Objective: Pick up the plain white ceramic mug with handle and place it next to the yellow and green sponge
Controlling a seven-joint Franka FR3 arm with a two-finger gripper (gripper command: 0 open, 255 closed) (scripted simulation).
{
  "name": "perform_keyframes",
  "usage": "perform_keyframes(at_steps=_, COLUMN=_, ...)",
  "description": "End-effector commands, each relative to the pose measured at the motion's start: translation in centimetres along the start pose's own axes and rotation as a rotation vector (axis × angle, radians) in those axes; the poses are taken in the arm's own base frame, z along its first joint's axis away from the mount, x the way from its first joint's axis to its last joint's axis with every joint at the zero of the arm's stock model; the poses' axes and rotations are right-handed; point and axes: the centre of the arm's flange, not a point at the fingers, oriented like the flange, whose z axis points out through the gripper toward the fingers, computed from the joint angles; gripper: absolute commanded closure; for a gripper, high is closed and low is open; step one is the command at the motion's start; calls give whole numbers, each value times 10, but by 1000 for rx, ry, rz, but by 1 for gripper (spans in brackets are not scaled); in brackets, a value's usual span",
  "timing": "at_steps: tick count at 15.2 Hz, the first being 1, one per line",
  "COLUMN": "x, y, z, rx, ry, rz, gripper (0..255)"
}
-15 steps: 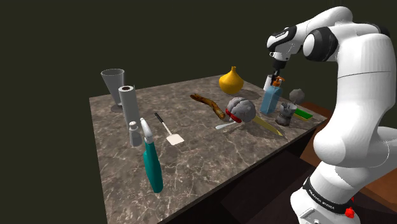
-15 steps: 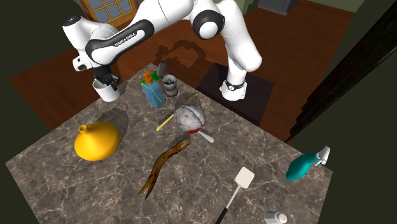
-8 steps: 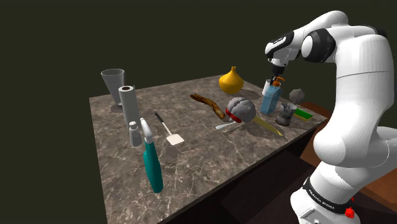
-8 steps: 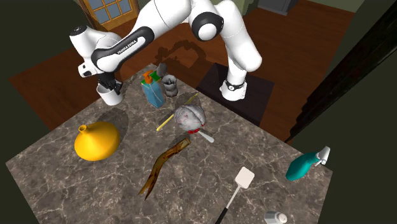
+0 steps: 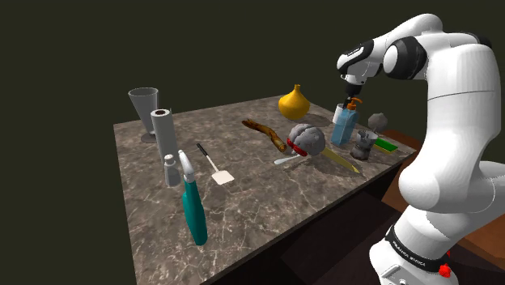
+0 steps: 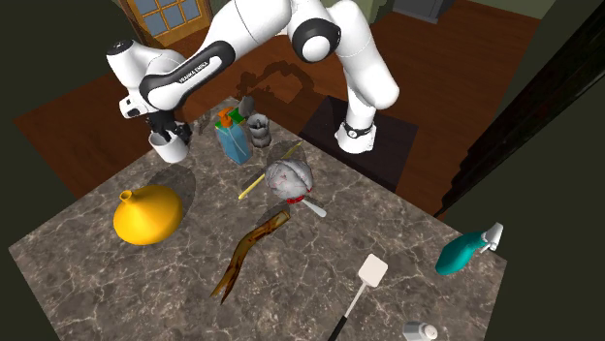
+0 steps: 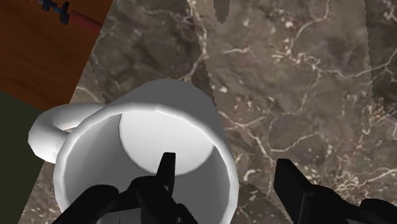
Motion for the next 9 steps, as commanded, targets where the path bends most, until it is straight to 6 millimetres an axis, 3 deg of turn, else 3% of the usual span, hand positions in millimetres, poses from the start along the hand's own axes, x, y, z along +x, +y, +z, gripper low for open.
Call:
perform_keyframes(at_steps=1, x=0, y=0, z=0, rx=0, ry=0, rz=0, gripper=0)
perform_keyframes(at_steps=4, x=0, y=0, z=0, rx=0, ry=0, rz=0, gripper=0)
perform_keyframes(at_steps=8, x=0, y=0, z=-50, rx=0, ry=0, rz=0, gripper=0)
perform_keyframes(at_steps=9, x=0, y=0, z=-50, rx=0, ry=0, rz=0, gripper=0)
